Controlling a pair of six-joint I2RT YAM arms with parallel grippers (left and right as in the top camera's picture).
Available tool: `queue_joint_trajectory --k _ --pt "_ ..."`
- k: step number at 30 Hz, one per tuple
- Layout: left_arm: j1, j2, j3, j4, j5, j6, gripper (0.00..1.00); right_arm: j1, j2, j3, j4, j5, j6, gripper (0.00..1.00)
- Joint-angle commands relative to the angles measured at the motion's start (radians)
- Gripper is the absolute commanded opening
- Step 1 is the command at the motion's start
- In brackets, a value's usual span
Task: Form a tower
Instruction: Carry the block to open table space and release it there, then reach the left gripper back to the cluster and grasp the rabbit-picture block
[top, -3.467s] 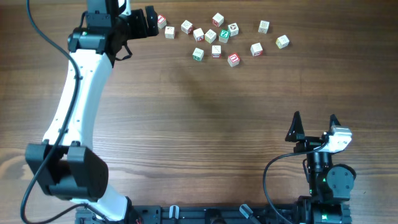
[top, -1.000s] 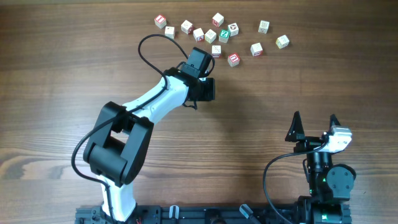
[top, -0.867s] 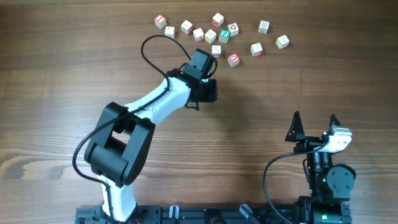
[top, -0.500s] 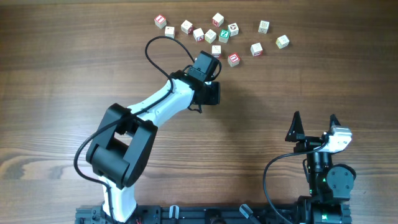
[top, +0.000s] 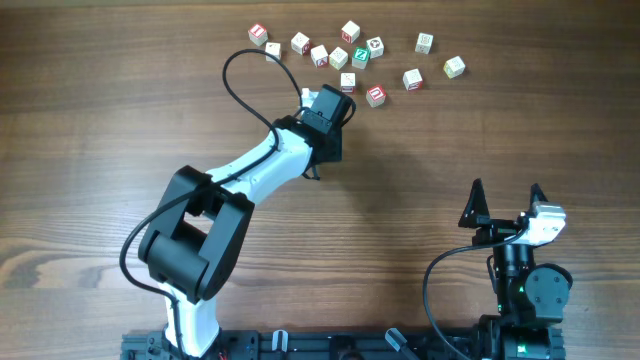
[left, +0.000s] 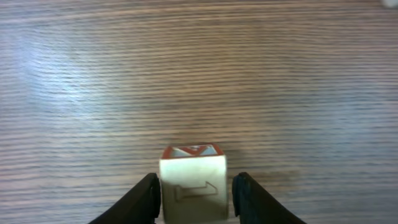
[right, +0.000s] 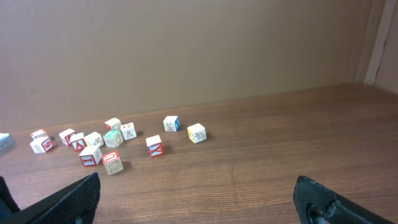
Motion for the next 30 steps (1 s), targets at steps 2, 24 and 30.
queue_joint_trajectory --k 2,24,30 --pt "0.010 0.011 -0.016 0.003 -0.037 0.002 0.98 -0.006 -0.005 -0.001 0.002 -0.019 -0.018 1.00" --pt "0.012 -0.686 -0.015 -0.186 -0.042 0.002 1.00 -0.006 -0.005 -0.001 0.002 -0.019 -0.018 1.00" --pt "0.082 -0.693 -0.015 -0.126 -0.042 -0.001 1.00 -0.006 -0.005 -0.001 0.002 -0.019 -0.018 1.00"
